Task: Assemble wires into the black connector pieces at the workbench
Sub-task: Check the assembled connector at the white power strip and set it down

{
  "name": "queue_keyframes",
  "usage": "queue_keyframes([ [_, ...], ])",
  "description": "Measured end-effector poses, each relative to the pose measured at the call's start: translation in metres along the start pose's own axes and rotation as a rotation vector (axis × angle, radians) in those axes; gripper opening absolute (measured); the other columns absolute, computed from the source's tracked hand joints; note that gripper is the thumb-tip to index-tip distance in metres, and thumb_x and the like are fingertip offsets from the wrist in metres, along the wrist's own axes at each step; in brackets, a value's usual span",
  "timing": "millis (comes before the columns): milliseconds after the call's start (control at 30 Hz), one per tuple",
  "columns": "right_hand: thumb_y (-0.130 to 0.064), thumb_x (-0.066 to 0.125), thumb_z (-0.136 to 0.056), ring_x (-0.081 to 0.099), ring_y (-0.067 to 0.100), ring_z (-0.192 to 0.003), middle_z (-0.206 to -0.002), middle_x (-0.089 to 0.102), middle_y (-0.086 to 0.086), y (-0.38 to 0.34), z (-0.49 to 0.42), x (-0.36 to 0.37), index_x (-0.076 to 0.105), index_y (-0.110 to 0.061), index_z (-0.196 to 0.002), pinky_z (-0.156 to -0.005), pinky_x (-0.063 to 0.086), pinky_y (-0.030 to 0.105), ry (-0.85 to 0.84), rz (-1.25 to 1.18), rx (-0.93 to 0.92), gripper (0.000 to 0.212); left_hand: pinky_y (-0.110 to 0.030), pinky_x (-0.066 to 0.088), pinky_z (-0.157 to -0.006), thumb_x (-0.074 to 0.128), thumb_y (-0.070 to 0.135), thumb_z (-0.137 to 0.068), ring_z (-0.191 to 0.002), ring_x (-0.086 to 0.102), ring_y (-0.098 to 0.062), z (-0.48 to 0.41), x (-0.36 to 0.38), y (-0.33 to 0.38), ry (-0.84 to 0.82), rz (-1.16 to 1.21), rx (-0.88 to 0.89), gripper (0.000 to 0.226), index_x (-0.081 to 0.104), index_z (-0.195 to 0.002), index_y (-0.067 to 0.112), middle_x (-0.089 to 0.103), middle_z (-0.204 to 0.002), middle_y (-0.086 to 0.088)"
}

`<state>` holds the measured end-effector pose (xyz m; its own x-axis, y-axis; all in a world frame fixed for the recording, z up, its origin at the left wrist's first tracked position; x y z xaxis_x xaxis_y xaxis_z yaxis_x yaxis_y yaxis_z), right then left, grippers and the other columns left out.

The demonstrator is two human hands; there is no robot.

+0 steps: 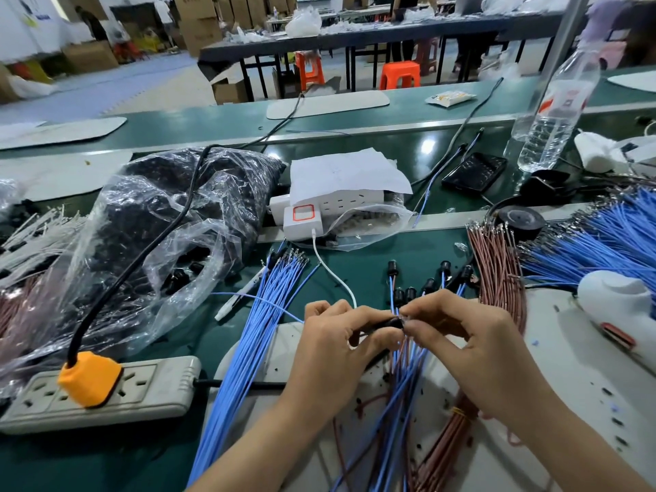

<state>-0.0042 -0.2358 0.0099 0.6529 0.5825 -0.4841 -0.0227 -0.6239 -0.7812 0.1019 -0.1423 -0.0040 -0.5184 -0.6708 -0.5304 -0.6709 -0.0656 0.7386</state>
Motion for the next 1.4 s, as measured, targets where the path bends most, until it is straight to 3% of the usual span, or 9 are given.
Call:
queue_keyframes([
  [133,-0.011,0.068,-0.080,0.067,0.021,-0.061,-0.071,0.071,0.010,0.017,0.000,0.009,0.071,-0.011,-0.085,-0.062,0.056,0.023,-0.111,-0.399,0.224,0.006,-0.028,0.032,-0.085,0.062,0.052,-0.077,-0.075,0.054,-0.007,0.001,0.006,0.001,-0.048,0.012,0.000,0.033,0.074,-0.100,0.031,0.067,-0.077,0.011],
  [267,-0.016,0.064,-0.074,0.065,0.022,-0.059,-0.066,0.069,0.015,0.026,0.000,0.013,0.070,-0.001,-0.085,-0.058,0.054,0.024,-0.117,-0.587,0.318,0.020,-0.028,0.037,-0.088,0.061,0.049,-0.074,-0.085,0.057,-0.006,0.002,0.010,0.000,-0.086,0.110,-0.039,0.031,0.072,-0.099,0.036,0.072,-0.088,0.014],
  [467,-0.016,0.065,-0.074,0.069,0.017,-0.064,-0.075,0.072,0.011,0.017,-0.002,0.011,0.070,-0.009,-0.087,-0.064,0.055,0.020,-0.119,-0.443,0.210,0.015,-0.031,0.042,-0.086,0.069,0.041,-0.075,-0.083,0.054,-0.002,0.001,0.008,0.001,-0.086,0.116,-0.041,0.027,0.075,-0.096,0.026,0.072,-0.087,0.019],
  [600,-0.016,0.066,-0.073,0.070,0.016,-0.065,-0.075,0.073,0.010,0.017,0.000,0.013,0.070,-0.009,-0.085,-0.064,0.054,0.018,-0.167,-0.447,0.226,0.014,-0.023,0.038,-0.084,0.069,0.037,-0.076,-0.082,0.049,0.007,0.001,0.008,0.006,-0.107,0.115,0.015,0.024,0.076,-0.094,0.023,0.067,-0.093,0.025],
  [767,-0.017,0.066,-0.075,0.070,0.014,-0.069,-0.076,0.073,0.008,0.014,0.001,0.012,0.069,-0.009,-0.085,-0.066,0.053,0.016,-0.227,-0.402,0.221,0.013,-0.013,0.038,-0.075,0.071,0.033,-0.077,-0.079,0.047,0.003,0.001,0.010,0.003,-0.131,0.111,0.033,0.019,0.075,-0.090,0.021,0.061,-0.059,0.030],
  [900,-0.018,0.065,-0.075,0.070,0.021,-0.069,-0.076,0.072,0.013,0.016,0.001,0.013,0.066,-0.002,-0.087,-0.066,0.055,0.020,-0.221,-0.437,0.246,0.020,-0.013,0.039,-0.074,0.068,0.034,-0.078,-0.080,0.049,0.003,0.000,0.011,0.006,-0.142,0.133,0.044,0.020,0.074,-0.090,0.020,0.067,-0.073,0.020],
  [1067,-0.016,0.064,-0.075,0.070,0.032,-0.071,-0.077,0.070,0.023,0.024,0.004,0.018,0.064,-0.002,-0.083,-0.068,0.058,0.031,-0.251,-0.588,0.338,0.016,-0.018,0.043,-0.070,0.070,0.032,-0.077,-0.075,0.053,-0.007,0.002,0.013,0.006,-0.162,0.197,0.016,0.022,0.075,-0.091,0.015,0.067,-0.065,0.012],
  [1200,-0.014,0.064,-0.075,0.070,0.024,-0.070,-0.077,0.071,0.018,0.024,0.002,0.018,0.064,-0.002,-0.084,-0.067,0.057,0.025,-0.242,-0.530,0.313,0.016,-0.014,0.041,-0.075,0.077,0.023,-0.075,-0.080,0.055,-0.008,0.002,0.013,0.003,-0.152,0.110,0.011,0.020,0.075,-0.093,0.015,0.062,-0.067,0.021],
  [1400,-0.014,0.066,-0.074,0.070,0.016,-0.069,-0.076,0.072,0.012,0.020,0.000,0.011,0.067,-0.003,-0.085,-0.067,0.054,0.019,-0.173,-0.484,0.264,0.016,-0.018,0.041,-0.081,0.067,0.034,-0.080,-0.076,0.058,-0.006,0.000,0.012,0.009,-0.125,0.083,0.062,0.019,0.073,-0.090,0.019,0.071,-0.075,0.011],
])
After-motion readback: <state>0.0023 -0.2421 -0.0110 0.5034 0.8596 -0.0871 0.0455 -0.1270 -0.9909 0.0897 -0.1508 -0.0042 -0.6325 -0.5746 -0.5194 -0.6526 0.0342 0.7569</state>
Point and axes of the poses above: each hand's wrist, its own z-axis away from the middle knuckle, its own x-axis out of the palm, y = z × x, the point moved 10 cm from there along -z, towards the middle knuckle
